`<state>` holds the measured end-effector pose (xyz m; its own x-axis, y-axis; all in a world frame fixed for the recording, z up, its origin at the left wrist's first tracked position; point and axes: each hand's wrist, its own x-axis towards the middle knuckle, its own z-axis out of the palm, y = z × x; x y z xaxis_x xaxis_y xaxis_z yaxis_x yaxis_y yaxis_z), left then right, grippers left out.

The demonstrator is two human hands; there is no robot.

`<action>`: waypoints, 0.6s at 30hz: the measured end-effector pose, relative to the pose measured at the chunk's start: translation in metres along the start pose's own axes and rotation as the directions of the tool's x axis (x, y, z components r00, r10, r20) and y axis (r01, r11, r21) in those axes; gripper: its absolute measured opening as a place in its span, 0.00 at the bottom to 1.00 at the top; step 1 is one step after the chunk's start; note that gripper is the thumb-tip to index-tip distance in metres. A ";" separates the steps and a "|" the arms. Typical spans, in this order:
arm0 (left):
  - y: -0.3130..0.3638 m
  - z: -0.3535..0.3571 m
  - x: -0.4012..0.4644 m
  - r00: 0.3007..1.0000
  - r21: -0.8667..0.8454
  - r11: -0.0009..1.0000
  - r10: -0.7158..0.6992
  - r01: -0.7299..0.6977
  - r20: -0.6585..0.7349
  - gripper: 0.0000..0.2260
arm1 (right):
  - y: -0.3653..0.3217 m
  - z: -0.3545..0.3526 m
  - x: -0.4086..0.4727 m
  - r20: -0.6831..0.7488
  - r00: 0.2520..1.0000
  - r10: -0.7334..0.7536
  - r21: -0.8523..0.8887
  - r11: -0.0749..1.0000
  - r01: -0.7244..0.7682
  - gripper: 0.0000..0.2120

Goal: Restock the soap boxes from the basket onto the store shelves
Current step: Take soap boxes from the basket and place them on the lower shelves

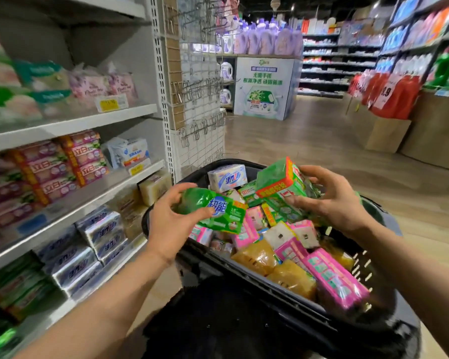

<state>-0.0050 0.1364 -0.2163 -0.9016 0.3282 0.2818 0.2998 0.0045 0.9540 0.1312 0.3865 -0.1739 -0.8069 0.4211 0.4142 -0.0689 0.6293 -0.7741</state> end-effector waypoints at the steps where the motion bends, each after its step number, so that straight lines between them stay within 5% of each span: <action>1: 0.006 -0.014 -0.002 0.999 -0.077 0.997 -0.008 0.005 -0.039 0.23 | -0.012 0.011 0.007 0.020 0.999 -0.040 -0.015 0.999 0.041 0.34; 5: 0.025 -0.083 -0.019 0.981 -0.266 0.964 -0.059 0.008 -0.183 0.19 | -0.056 0.075 0.028 0.128 0.978 -0.166 0.027 0.986 0.164 0.36; 12: 0.009 -0.221 -0.072 0.875 -0.057 0.995 -0.096 0.078 -0.474 0.16 | -0.118 0.225 0.031 0.379 0.879 -0.290 0.215 0.951 0.222 0.29; 18: -0.027 -0.302 -0.126 0.700 -0.053 0.967 -0.216 0.247 -0.681 0.16 | -0.132 0.360 0.008 0.625 0.712 -0.319 0.204 0.948 0.246 0.30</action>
<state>0.0061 -0.1904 -0.2466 -0.9081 -0.4144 0.0604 0.0504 0.0351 0.9981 -0.0778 0.0714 -0.2403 -0.9194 -0.3094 0.2428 -0.3833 0.5666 -0.7295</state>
